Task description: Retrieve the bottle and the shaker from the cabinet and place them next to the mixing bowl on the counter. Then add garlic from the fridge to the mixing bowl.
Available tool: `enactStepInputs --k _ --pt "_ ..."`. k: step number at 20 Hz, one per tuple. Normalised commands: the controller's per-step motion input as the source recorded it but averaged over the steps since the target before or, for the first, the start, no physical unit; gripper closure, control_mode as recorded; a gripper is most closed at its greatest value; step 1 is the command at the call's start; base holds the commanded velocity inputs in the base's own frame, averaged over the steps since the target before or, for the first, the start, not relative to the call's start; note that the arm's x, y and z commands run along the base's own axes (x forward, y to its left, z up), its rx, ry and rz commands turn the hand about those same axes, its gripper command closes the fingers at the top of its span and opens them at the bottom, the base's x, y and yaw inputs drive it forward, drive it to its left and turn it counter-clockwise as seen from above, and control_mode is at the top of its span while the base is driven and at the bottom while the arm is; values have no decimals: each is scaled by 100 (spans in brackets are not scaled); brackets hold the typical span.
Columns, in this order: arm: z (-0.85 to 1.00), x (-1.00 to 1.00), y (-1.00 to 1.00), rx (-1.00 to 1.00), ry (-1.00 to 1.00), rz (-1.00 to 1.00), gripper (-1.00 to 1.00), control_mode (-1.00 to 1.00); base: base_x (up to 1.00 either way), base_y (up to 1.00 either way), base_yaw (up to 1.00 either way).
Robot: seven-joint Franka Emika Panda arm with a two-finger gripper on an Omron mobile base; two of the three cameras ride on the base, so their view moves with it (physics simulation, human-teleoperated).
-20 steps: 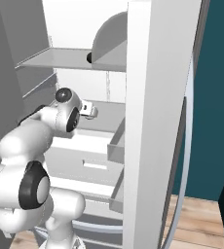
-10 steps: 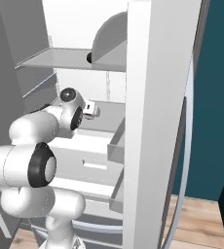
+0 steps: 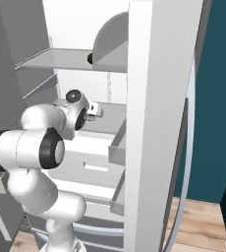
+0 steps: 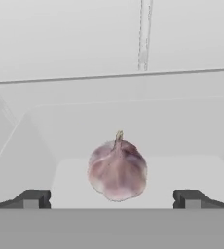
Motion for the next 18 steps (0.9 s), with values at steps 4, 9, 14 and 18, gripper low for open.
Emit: enactStepInputs --k 4,9,14,18 --pt "-17 22 -3 1 2 0 -100 -100 0 0 0" --pt "-19 20 -5 1 2 0 -100 -100 0 0 0" --pt "-19 16 -2 0 1 0 -100 -100 0 0 0" --pt "-17 17 0 0 2 0 -100 -100 0 0 0"
